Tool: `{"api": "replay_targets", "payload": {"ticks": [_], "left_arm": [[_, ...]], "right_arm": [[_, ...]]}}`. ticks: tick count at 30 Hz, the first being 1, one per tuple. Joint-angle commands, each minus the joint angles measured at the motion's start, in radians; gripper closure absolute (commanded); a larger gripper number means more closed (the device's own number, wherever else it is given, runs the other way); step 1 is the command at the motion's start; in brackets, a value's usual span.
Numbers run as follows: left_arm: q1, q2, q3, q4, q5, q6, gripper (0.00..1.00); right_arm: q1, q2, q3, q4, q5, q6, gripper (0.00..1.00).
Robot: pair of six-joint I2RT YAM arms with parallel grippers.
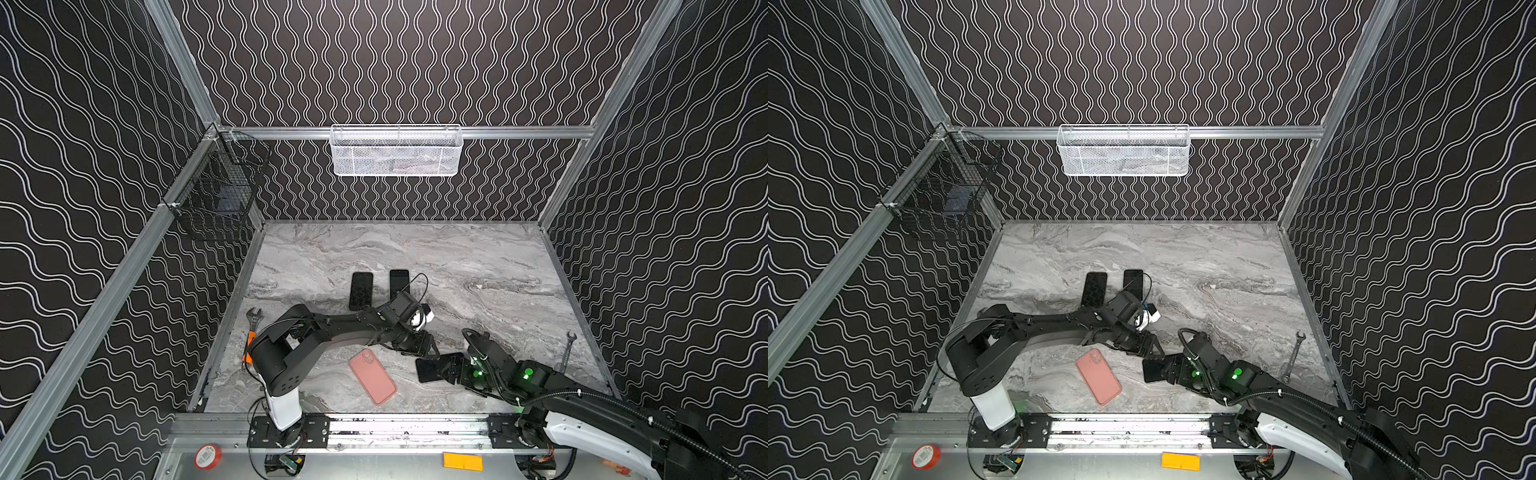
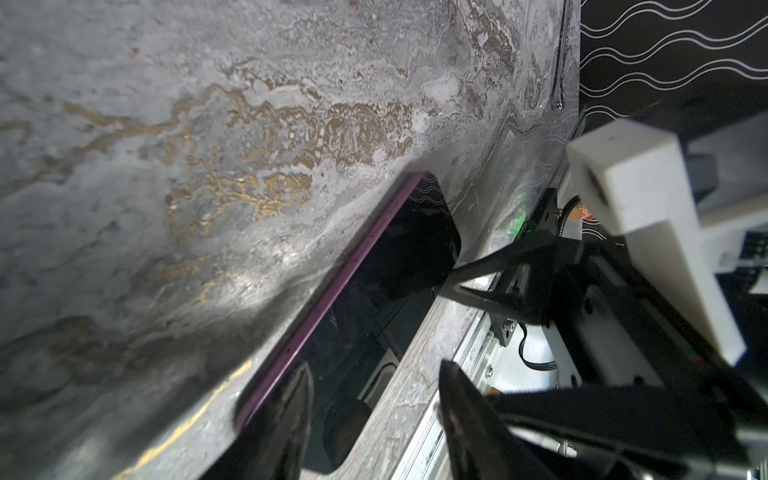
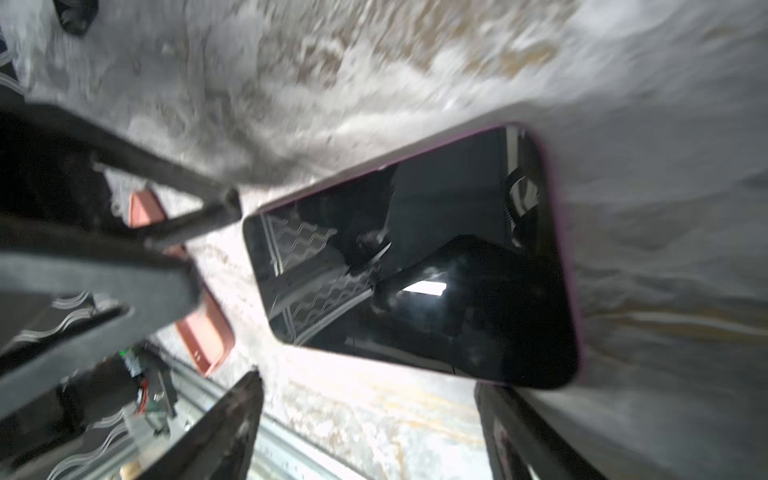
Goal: Put the phone into the phone case
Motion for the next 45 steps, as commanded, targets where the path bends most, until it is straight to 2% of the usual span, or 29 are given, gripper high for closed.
{"api": "replay_targets", "payload": {"ticks": [1,12,16,18,22,24,27,34,40,45], "left_arm": [[-0.002,-0.004,0.003,0.005,0.011,0.027,0.48],[-0.001,0.019,0.055,-0.031,0.021,0.037,0.50],[-0.001,-0.011,0.068,-0.068,-0.031,0.049,0.49],[0.000,-0.033,0.075,-0.103,-0.082,0.057,0.45],[0.003,-0.056,0.084,-0.160,-0.162,0.069,0.22],[0.005,-0.046,0.087,-0.163,-0.149,0.074,0.12],[0.005,-0.027,0.084,-0.153,-0.122,0.074,0.04],[0.008,-0.008,0.069,-0.107,-0.075,0.060,0.02],[0.008,-0.005,0.036,-0.055,-0.009,0.035,0.02],[0.007,-0.004,0.000,-0.023,0.036,0.021,0.02]], "right_arm": [[-0.027,0.010,0.009,0.012,0.064,-0.005,0.17],[-0.226,0.144,0.073,0.107,-0.043,-0.161,0.17],[-0.256,0.195,0.104,0.116,-0.071,-0.199,0.16],[-0.263,0.211,0.105,0.128,-0.081,-0.203,0.16],[-0.266,0.227,0.099,0.151,-0.117,-0.202,0.16],[-0.266,0.211,0.090,0.148,-0.130,-0.191,0.16],[-0.266,0.150,0.061,0.134,-0.140,-0.155,0.16],[-0.251,0.034,-0.028,0.159,-0.205,-0.084,0.15],[-0.251,0.074,-0.059,0.276,-0.247,-0.052,0.15],[-0.256,0.104,-0.067,0.366,-0.230,-0.015,0.15]]}}
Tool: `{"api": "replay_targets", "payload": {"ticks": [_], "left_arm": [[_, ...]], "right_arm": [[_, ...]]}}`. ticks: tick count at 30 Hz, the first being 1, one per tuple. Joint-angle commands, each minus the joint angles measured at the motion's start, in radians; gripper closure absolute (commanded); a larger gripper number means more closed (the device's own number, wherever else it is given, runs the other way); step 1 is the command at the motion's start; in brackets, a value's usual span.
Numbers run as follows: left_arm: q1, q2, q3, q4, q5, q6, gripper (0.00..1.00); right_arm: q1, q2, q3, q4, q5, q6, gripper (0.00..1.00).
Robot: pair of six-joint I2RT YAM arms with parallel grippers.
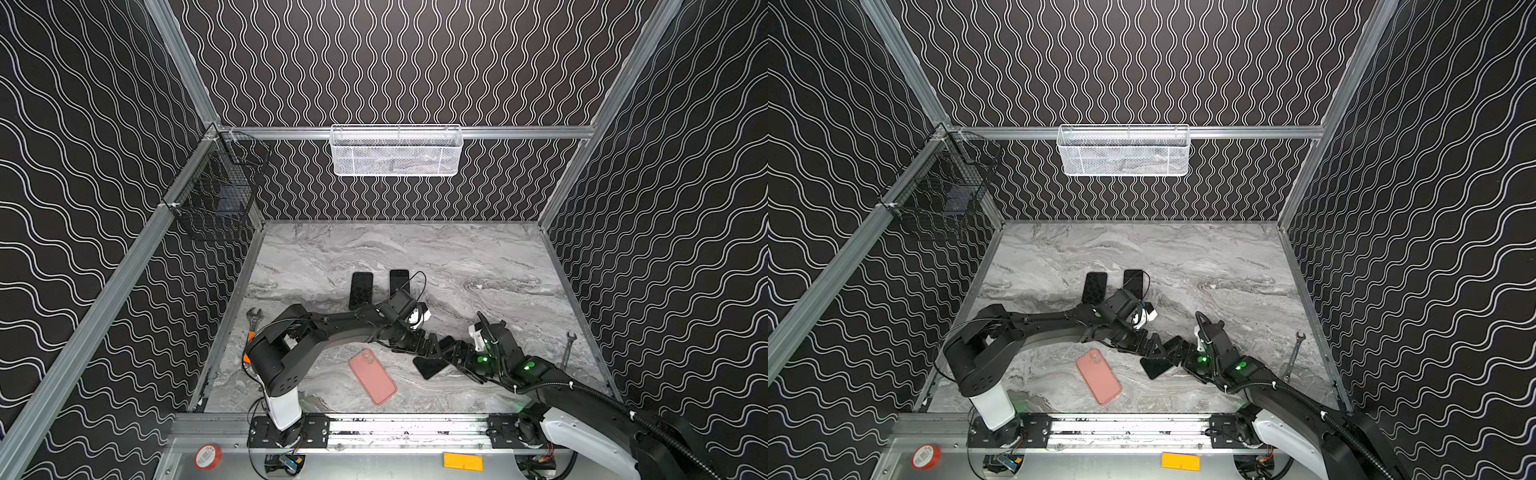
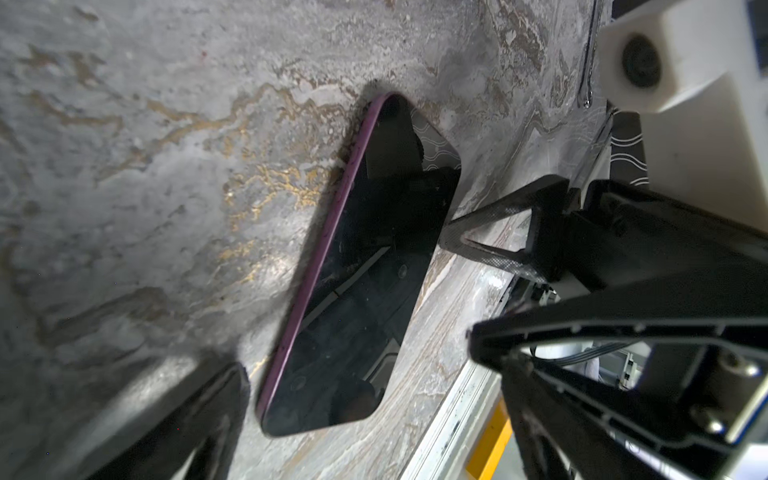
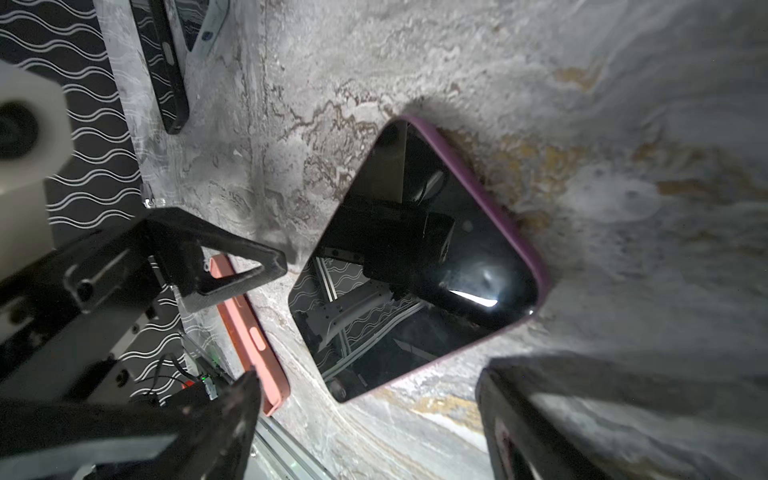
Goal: Put the phone into the phone case
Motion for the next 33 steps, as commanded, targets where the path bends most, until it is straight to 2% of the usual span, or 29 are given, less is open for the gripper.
{"api": "replay_targets", "payload": {"ticks": [1,10,15,23,27,33], "left_arm": [[-0.006,0.004,-0.015,0.054,0.060,-0.013,0.02],[-0.015,0.025,-0.011,0.098,0.091,-0.032,0.02],[-0.017,0.029,0.006,0.099,0.091,-0.032,0.02],[-0.016,0.048,0.041,0.115,0.095,-0.047,0.02],[-0.013,0.024,0.051,0.089,0.054,-0.039,0.02],[-0.003,-0.078,0.032,0.012,-0.077,-0.015,0.02]], "right_arm": [[-0.003,0.025,-0.004,0.119,0.006,0.052,0.15],[-0.050,0.106,0.042,0.209,0.066,0.052,0.15],[-0.073,0.212,0.114,0.223,0.020,0.002,0.15],[-0.085,0.336,0.117,0.331,-0.050,0.021,0.15],[-0.104,0.304,0.141,0.277,-0.033,-0.010,0.16],[-0.146,0.163,0.173,0.105,0.036,-0.070,0.15]]}}
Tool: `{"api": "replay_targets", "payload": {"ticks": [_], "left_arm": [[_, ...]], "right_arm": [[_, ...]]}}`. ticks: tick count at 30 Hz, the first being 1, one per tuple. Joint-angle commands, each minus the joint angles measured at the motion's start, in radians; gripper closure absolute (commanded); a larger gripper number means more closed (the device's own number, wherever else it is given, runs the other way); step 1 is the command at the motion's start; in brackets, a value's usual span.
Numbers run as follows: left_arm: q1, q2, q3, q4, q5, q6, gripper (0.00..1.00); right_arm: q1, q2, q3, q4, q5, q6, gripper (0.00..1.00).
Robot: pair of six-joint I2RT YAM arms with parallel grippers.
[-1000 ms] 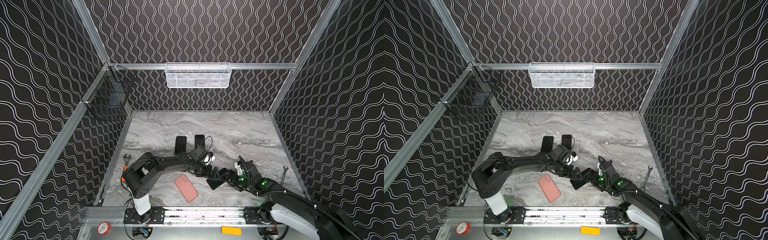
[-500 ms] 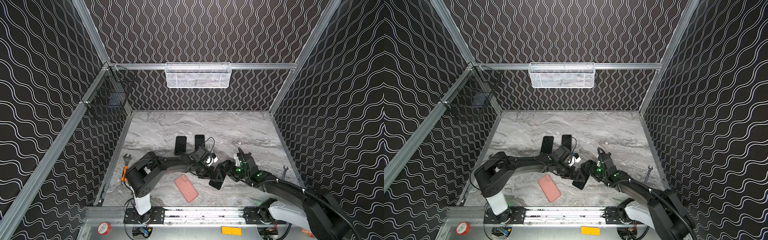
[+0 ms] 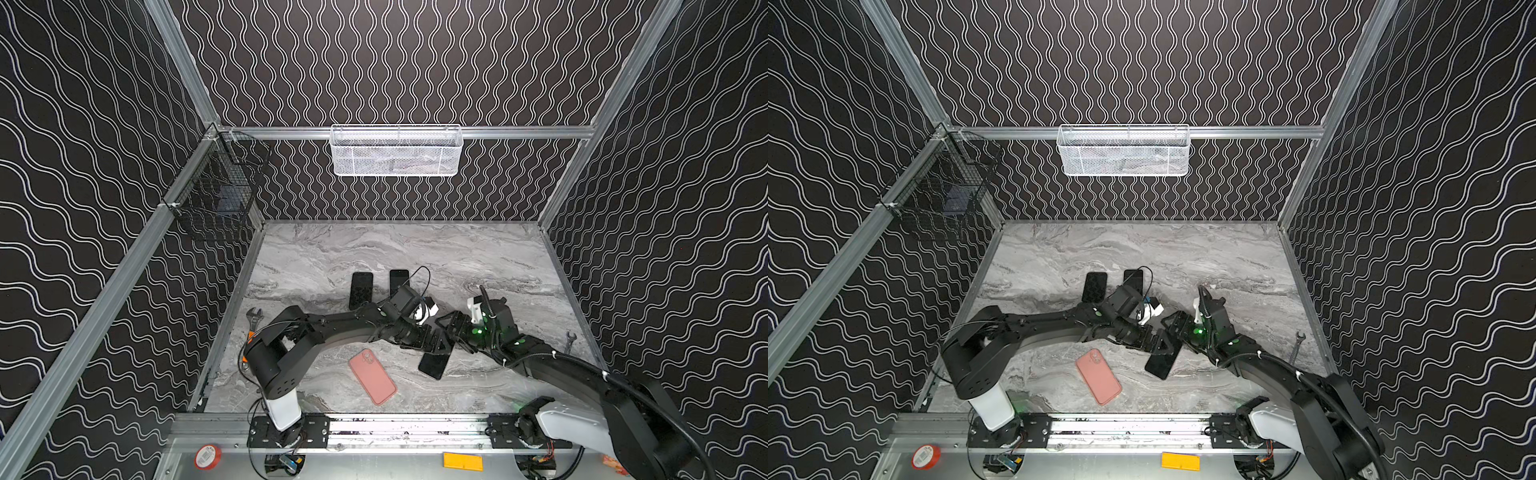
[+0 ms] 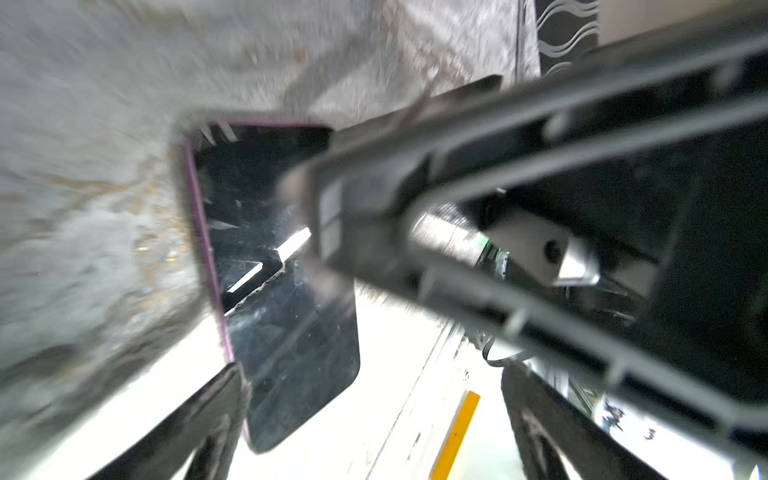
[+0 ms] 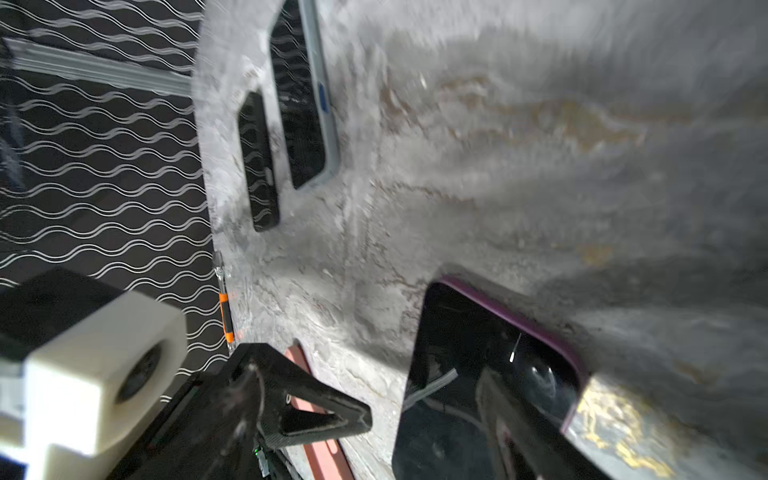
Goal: Put the phone into the phone case
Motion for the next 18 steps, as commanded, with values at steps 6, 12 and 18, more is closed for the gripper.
{"api": "replay_targets", "payload": {"ticks": [6,12,18], "left_arm": [[0.008,-0.073,-0.033,-0.048,-0.065,0.041,0.02],[0.008,-0.088,-0.094,-0.033,-0.005,0.082,0.02],[0.007,-0.079,-0.140,0.016,0.018,0.084,0.02]], "right_arm": [[-0.008,-0.141,-0.045,-0.174,0.038,-0.004,0.15],[-0.008,-0.240,-0.156,-0.156,0.006,0.073,0.15],[-0.007,-0.232,-0.214,-0.086,-0.029,0.117,0.15]]}}
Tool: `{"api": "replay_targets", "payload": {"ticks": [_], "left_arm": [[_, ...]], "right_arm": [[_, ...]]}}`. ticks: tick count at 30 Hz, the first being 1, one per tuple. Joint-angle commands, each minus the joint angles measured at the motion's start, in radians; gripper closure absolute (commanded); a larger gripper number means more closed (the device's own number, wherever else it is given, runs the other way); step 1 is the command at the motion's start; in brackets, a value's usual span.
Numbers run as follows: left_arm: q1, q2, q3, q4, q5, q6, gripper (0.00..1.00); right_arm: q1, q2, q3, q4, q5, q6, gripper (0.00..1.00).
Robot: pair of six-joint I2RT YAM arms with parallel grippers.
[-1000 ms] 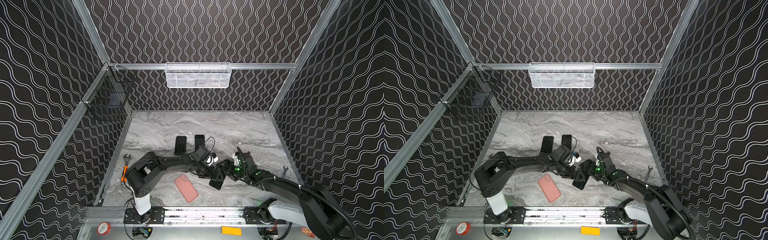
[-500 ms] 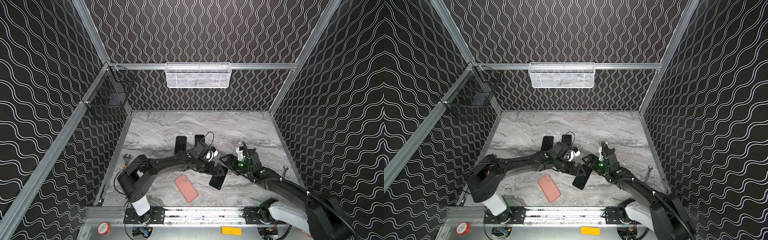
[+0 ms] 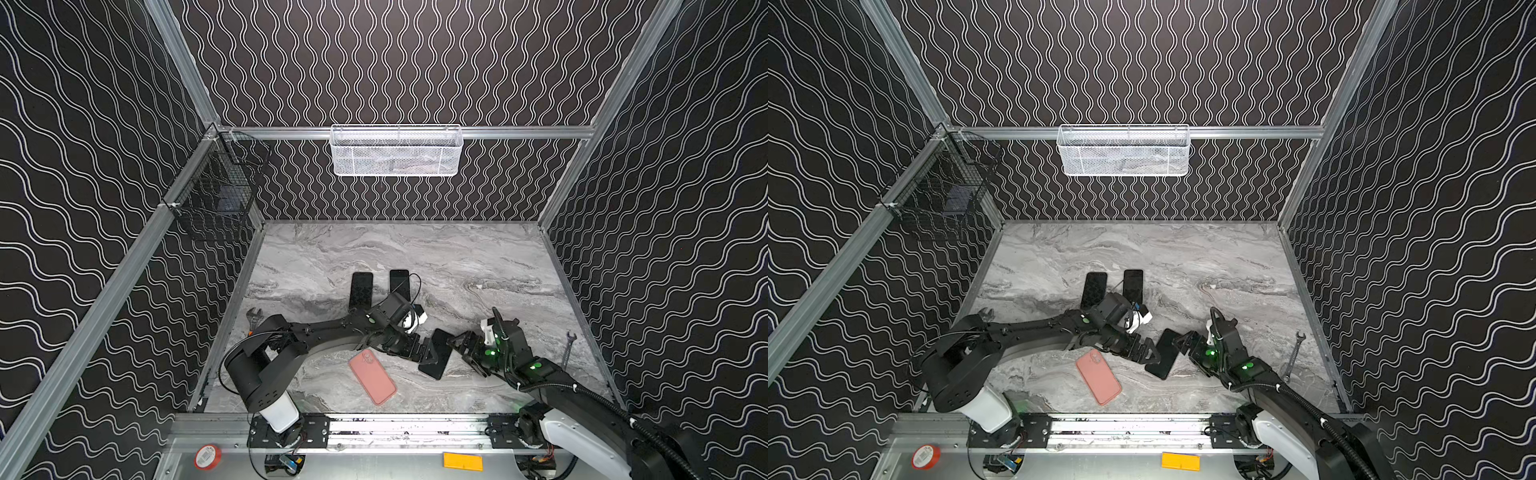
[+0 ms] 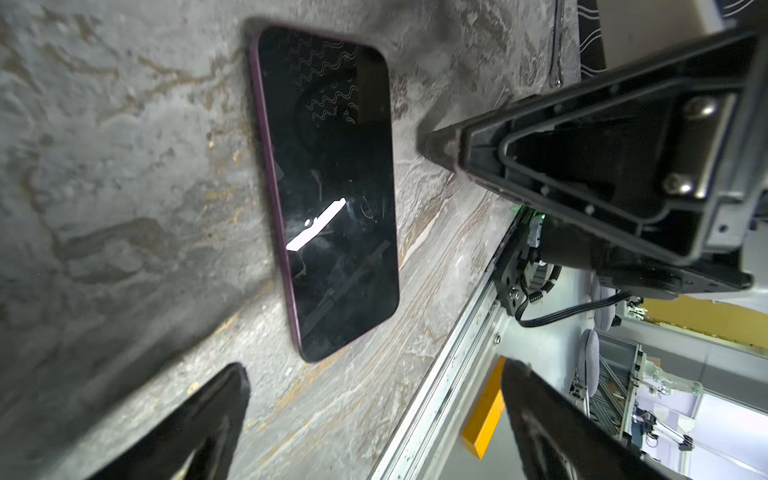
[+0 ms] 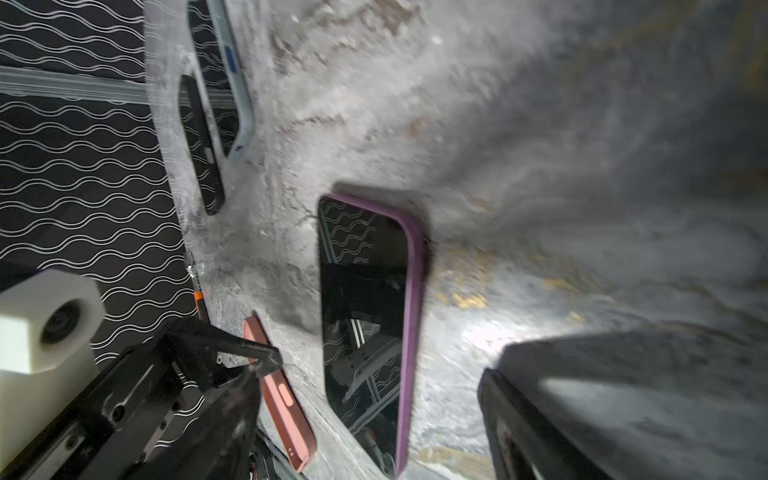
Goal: Put the phone into the phone case
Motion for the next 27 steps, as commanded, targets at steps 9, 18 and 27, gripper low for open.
{"api": "replay_targets", "payload": {"ticks": [9,18,27], "left_arm": [[0.001,0.075,-0.032,0.205,0.064,-0.051,0.02],[-0.015,0.137,0.005,0.256,0.101,-0.078,0.02],[-0.018,0.177,0.049,0.259,0.104,-0.081,0.02]], "right_arm": [[0.001,0.159,-0.014,0.228,-0.073,0.064,0.15],[-0.006,0.303,0.075,0.287,-0.063,0.028,0.15],[-0.047,0.421,0.131,0.344,-0.100,0.004,0.15]]}}
